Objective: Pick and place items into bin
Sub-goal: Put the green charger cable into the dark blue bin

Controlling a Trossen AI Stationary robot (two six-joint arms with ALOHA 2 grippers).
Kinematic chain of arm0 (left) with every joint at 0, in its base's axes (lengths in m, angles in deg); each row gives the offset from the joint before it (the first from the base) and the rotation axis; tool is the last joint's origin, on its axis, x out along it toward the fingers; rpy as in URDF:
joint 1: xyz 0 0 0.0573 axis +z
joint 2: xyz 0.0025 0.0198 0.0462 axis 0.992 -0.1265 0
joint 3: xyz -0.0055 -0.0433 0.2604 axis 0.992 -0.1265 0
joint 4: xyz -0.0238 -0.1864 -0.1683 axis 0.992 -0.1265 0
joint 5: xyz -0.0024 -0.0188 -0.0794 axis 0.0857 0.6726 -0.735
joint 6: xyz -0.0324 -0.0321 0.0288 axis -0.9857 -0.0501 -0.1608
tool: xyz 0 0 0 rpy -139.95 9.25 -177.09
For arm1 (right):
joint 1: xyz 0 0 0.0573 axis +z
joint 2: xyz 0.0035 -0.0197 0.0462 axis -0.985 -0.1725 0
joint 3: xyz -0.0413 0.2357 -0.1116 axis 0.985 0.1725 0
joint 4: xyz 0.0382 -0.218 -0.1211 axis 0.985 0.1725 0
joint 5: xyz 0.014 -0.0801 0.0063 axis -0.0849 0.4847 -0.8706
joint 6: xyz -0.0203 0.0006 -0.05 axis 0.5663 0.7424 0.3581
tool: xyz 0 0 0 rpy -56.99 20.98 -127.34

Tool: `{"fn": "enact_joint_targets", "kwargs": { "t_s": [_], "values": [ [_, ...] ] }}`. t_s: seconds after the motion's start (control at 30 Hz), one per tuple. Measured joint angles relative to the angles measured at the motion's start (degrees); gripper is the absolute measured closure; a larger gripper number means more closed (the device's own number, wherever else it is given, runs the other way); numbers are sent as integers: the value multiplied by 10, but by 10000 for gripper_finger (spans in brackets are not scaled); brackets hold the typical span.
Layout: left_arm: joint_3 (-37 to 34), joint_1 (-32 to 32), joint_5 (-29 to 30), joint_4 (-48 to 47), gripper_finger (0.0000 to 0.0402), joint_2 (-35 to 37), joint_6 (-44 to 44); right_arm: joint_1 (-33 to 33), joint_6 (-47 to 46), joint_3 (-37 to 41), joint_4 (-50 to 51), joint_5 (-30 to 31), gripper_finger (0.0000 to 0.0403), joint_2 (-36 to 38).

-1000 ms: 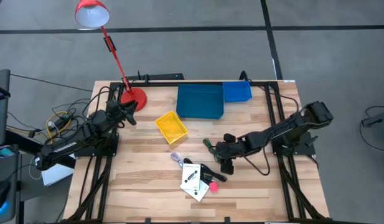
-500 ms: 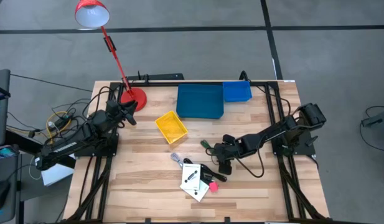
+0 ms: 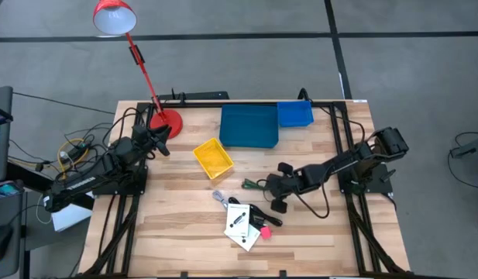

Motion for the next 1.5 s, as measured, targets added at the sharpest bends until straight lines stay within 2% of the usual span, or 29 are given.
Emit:
{"fn": "enact_joint_targets", "kwargs": {
  "t_s": [0.13, 0.33, 0.77, 1.13, 1.5],
  "values": [
    [0, 0, 0, 0, 307, 0, 0, -9, 7, 0, -2, 15, 394, 11],
    [0, 0, 0, 0, 307, 0, 0, -15, 16, 0, 9, 35, 389, 57],
    [0, 0, 0, 0, 307, 0, 0, -34, 62, -1, 51, 103, 398, 227],
    [0, 0, 0, 0, 307, 0, 0, -145, 166, -1, 42, 101, 397, 302],
    [0, 0, 0, 0, 307, 0, 0, -280, 268, -2, -16, 46, 395, 260]
  ]
}}
